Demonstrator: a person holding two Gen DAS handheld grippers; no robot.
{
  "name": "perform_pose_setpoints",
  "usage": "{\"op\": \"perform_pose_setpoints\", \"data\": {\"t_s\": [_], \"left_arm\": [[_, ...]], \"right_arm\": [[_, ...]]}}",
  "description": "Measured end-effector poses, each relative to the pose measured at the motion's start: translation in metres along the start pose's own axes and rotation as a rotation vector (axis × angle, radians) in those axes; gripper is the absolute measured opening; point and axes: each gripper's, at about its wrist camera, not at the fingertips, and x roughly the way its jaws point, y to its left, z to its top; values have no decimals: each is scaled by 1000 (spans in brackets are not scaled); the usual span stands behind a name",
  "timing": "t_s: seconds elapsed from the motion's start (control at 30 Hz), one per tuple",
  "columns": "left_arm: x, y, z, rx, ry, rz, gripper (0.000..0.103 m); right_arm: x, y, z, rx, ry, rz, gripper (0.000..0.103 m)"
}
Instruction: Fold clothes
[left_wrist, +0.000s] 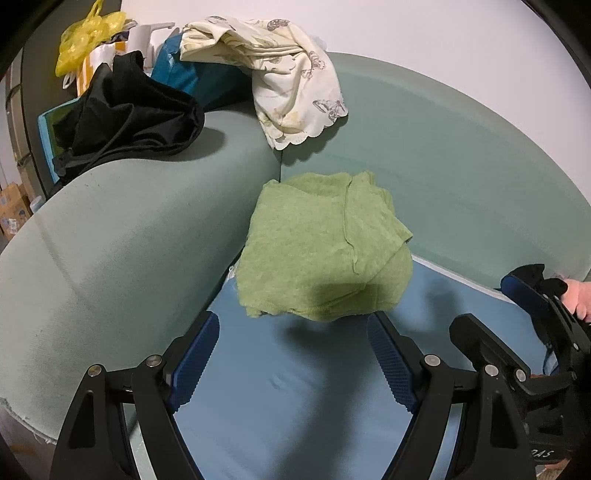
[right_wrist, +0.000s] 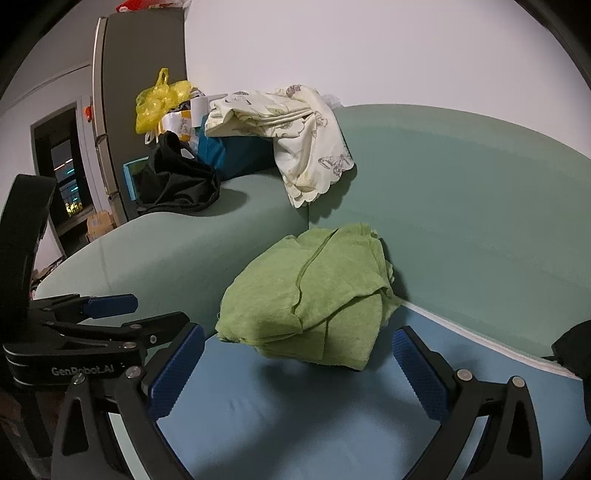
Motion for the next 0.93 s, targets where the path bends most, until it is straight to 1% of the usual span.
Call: {"op": "perform_pose_setpoints", "data": {"t_s": [0.13, 0.23, 0.33, 0.4, 0.5, 0.7, 0.93], "left_arm": [[-6, -2, 15, 35, 5, -9, 83], [-9, -4, 34, 69, 44, 7, 83], [-10, -5, 51, 89, 71, 18, 83], [-9, -2, 62, 69, 87, -21, 83], [-4, -3, 71, 72, 98, -43, 83], [0, -7, 63, 104, 85, -84, 83], [-4, -5, 45, 135, 17, -93, 83]], "right_arm": [[-3, 6, 14, 5, 59, -5, 103], [-6, 8, 30, 43, 103, -69, 103], [-5, 7, 45, 59, 122, -54, 103], [-3, 7, 54, 64, 138, -68, 103], [-2, 6, 60, 69, 156, -89, 103], [-7, 4, 51, 90, 147, -93, 103], [-17, 6, 35, 101, 129, -80, 103]]}}
